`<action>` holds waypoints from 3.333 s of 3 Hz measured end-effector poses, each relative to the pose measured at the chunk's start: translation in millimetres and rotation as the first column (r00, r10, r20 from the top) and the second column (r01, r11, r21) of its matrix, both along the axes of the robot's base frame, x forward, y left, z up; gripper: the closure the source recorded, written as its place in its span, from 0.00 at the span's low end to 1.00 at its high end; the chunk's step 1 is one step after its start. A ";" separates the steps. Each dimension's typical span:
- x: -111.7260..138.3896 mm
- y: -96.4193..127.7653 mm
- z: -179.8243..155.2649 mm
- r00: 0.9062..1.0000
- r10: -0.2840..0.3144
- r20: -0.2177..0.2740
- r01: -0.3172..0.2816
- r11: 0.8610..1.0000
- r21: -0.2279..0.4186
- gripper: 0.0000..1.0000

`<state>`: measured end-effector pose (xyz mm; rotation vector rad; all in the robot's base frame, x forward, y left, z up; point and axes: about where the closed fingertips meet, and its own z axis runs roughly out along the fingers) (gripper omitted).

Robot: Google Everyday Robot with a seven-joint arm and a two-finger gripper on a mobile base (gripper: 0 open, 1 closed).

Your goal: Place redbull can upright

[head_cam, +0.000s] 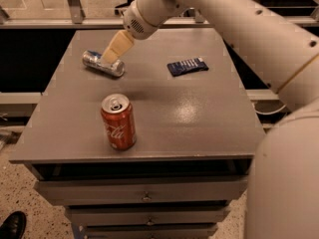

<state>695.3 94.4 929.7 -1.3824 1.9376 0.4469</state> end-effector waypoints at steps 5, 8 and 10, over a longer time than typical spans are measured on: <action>68.7 98.7 -90.5 0.993 -0.067 -0.095 0.037 0.957 -0.287 0.26; 59.0 59.6 -7.7 0.998 -0.041 0.048 0.048 0.987 -0.151 1.00; 20.6 14.4 41.0 0.973 -0.033 0.228 -0.014 0.980 0.200 1.00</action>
Offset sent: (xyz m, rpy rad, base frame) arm 0.0611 0.0979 -0.0631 -0.1248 0.0792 -0.0839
